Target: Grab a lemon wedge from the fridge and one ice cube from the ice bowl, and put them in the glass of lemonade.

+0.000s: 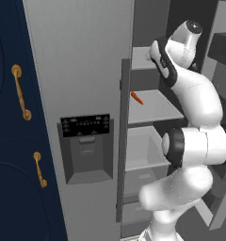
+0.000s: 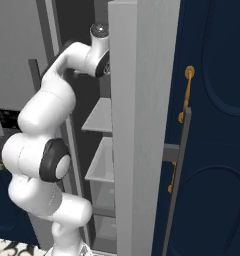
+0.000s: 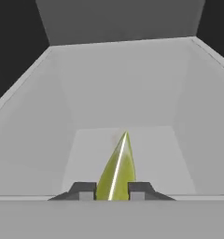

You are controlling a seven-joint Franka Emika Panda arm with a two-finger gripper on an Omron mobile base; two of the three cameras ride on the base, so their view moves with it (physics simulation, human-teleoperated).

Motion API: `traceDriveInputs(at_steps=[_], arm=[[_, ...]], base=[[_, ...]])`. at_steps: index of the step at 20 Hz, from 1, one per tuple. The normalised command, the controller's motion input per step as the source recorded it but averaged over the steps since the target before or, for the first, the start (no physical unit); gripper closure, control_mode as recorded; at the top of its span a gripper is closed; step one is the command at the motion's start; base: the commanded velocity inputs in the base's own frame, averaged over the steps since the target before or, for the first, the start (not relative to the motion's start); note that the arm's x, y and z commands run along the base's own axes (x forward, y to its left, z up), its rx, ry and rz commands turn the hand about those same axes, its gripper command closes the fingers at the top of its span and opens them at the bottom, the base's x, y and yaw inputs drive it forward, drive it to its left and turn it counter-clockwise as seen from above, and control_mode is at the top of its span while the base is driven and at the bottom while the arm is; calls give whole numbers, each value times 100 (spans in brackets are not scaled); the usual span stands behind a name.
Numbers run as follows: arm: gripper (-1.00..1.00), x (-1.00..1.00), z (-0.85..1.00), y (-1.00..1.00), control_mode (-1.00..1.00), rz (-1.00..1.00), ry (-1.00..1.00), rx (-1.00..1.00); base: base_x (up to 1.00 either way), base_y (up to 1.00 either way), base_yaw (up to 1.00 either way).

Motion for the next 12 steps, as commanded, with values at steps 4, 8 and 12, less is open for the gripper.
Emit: traceDriveInputs(at_steps=[4,8,12], arm=[[100,-100,5,0,-100,-4,-14,0],[100,-100,34,1,-100,0,5,0],[100,-100,35,0,-100,0,14,0]], base=[[0,0,0],[0,0,0],[0,0,0]])
